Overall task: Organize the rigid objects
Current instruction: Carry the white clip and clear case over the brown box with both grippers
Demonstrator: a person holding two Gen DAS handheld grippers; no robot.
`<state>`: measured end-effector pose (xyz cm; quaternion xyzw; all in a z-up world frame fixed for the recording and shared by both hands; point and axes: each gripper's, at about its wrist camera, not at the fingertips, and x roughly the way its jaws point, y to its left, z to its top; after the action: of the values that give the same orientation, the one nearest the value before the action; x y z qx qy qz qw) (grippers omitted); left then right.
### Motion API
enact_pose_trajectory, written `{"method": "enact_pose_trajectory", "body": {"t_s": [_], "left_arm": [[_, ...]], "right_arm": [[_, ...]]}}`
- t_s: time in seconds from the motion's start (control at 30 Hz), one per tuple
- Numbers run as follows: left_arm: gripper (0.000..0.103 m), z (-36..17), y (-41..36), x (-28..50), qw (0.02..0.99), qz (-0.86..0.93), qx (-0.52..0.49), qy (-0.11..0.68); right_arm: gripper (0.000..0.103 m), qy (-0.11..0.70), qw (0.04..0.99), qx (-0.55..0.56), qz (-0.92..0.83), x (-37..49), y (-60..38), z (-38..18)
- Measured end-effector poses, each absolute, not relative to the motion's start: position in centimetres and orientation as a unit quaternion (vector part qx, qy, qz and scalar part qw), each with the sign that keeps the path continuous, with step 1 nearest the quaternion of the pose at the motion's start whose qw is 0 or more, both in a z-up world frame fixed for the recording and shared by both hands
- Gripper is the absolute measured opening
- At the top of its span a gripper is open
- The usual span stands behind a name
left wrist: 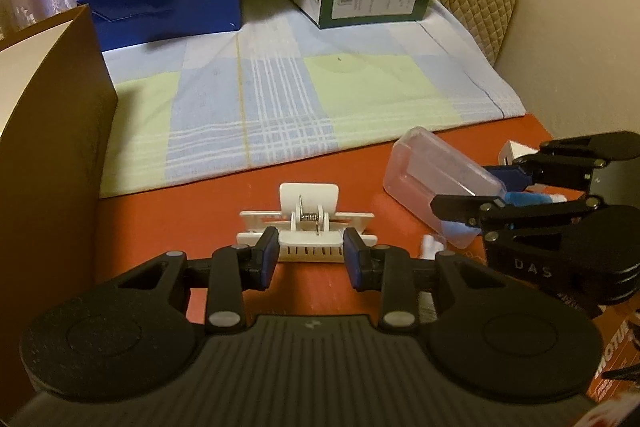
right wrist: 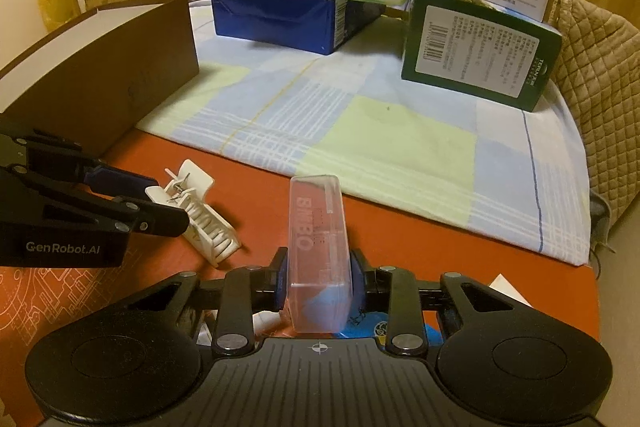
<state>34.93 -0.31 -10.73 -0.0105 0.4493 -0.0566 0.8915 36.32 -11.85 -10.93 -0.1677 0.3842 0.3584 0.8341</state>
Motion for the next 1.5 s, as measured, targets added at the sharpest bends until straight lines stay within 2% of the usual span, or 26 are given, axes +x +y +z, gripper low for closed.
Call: {"method": "enact_pose_trajectory", "body": {"t_s": [0.77, 1.5], "left_arm": [[0.029, -8.2, 0.6, 33.8, 0.905, -0.049, -0.005, 0.422], [0.029, -1.5, 3.6, 28.9, 0.933, -0.040, -0.021, 0.356]], "right_arm": [[0.027, 0.373, 0.846, -0.148, 0.352, 34.7, -12.1, -9.1], [0.027, 0.332, 0.859, -0.126, 0.368, 30.1, -10.3, -3.7]]}}
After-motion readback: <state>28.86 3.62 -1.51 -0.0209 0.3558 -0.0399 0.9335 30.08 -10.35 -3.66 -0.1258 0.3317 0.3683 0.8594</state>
